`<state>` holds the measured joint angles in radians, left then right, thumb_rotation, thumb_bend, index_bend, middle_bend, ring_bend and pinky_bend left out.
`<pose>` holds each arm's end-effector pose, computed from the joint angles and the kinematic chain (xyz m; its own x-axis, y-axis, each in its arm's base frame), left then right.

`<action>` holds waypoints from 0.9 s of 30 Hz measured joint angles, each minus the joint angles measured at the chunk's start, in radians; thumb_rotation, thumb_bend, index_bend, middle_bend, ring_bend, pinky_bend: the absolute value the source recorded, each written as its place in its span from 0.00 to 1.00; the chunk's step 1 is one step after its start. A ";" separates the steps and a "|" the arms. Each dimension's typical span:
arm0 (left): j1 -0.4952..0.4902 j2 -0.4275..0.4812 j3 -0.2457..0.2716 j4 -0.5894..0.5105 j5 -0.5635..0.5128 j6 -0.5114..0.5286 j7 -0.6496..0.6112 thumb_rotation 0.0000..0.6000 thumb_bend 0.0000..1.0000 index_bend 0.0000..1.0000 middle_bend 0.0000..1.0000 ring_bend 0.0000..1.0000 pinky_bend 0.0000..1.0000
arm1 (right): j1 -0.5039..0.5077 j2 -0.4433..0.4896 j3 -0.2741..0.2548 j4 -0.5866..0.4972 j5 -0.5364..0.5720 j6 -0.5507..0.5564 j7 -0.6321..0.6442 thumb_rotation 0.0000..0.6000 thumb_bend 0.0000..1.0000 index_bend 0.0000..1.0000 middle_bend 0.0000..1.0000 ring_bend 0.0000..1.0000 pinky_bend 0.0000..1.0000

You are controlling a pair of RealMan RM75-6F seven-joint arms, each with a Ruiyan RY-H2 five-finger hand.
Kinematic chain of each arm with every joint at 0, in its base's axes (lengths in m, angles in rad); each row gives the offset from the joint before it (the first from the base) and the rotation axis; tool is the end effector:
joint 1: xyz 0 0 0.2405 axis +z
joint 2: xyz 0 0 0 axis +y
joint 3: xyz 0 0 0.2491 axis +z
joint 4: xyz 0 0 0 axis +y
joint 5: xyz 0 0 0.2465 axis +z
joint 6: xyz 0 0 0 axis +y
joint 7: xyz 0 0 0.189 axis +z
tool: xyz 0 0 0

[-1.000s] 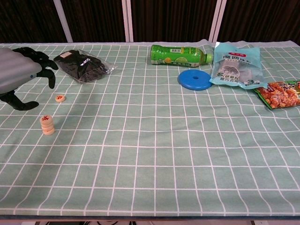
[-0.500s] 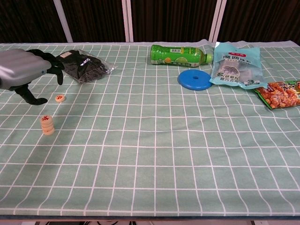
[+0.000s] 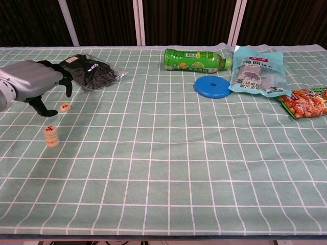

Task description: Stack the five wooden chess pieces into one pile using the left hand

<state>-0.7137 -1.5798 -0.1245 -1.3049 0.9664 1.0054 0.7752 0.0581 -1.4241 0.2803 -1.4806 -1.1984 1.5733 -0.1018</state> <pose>-0.2109 0.4062 -0.0563 0.8005 0.1620 0.5770 0.5986 -0.2623 -0.7569 -0.3483 -0.2559 0.1113 0.3078 0.2567 0.9162 -0.9142 0.3467 0.2100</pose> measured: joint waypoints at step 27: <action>-0.043 -0.109 -0.014 0.132 -0.051 -0.004 0.051 1.00 0.29 0.44 0.11 0.00 0.05 | 0.001 -0.008 -0.003 0.012 -0.003 -0.002 -0.006 1.00 0.25 0.06 0.00 0.02 0.00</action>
<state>-0.7570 -1.6889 -0.1383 -1.1729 0.9159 1.0010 0.8267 0.0593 -1.4321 0.2775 -1.4687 -1.2012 1.5710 -0.1081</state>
